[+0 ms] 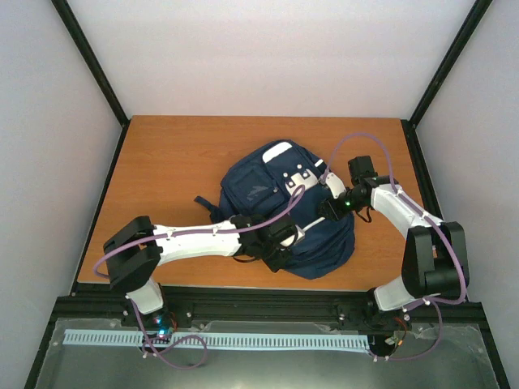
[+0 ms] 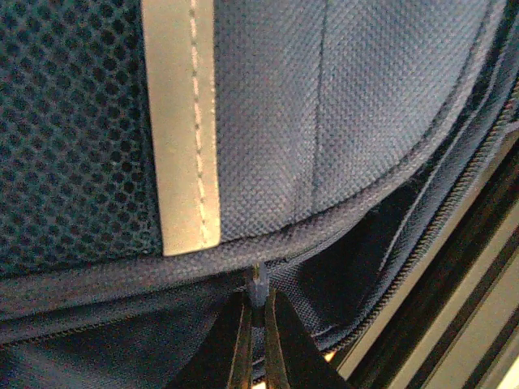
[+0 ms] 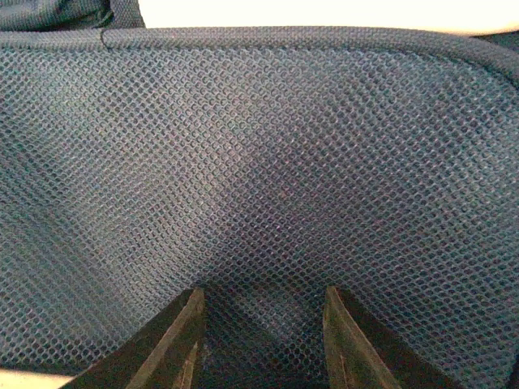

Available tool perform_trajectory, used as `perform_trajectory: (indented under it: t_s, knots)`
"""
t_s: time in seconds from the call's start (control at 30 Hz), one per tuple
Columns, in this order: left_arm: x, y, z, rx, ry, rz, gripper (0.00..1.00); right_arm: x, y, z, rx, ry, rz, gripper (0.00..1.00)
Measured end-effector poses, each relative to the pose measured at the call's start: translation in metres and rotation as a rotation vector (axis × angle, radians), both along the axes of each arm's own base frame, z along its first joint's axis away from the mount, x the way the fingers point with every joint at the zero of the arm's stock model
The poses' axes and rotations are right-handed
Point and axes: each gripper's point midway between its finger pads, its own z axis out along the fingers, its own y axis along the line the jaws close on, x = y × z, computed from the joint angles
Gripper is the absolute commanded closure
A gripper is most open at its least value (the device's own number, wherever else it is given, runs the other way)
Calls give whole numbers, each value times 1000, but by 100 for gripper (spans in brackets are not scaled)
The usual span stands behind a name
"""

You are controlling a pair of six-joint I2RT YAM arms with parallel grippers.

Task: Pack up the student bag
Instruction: Adjust the student bag at the center of the board.

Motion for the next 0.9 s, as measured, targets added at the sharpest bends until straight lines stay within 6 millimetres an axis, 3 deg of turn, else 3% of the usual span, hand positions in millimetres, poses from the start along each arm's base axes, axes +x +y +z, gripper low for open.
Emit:
perform_trajectory:
  t_s: [0.13, 0.23, 0.33, 0.43, 0.53, 0.63, 0.77, 0.9]
  knots:
    - [1, -14, 11, -45, 14, 5, 99, 2, 0, 3, 1, -7, -8, 60]
    - [6, -30, 16, -81, 15, 5, 99, 3, -2, 18, 9, -32, -17, 60]
    - [15, -55, 18, -122, 12, 1, 99, 7, -7, 44, 24, -80, -37, 60]
    - [22, -78, 17, -162, 9, -7, 99, 18, -28, 80, 40, -154, -97, 58]
    - [29, -89, 15, -198, 7, -1, 98, 21, -48, 113, 37, -234, -145, 56]
    - [34, -94, 18, -231, 20, 7, 99, 9, -52, 136, 27, -290, -138, 55]
    - [45, -108, 27, -284, 39, 17, 99, -13, -55, 141, -6, -307, -126, 55]
    - [65, -133, 36, -364, 48, 35, 96, -26, -66, 122, -64, -265, -137, 55]
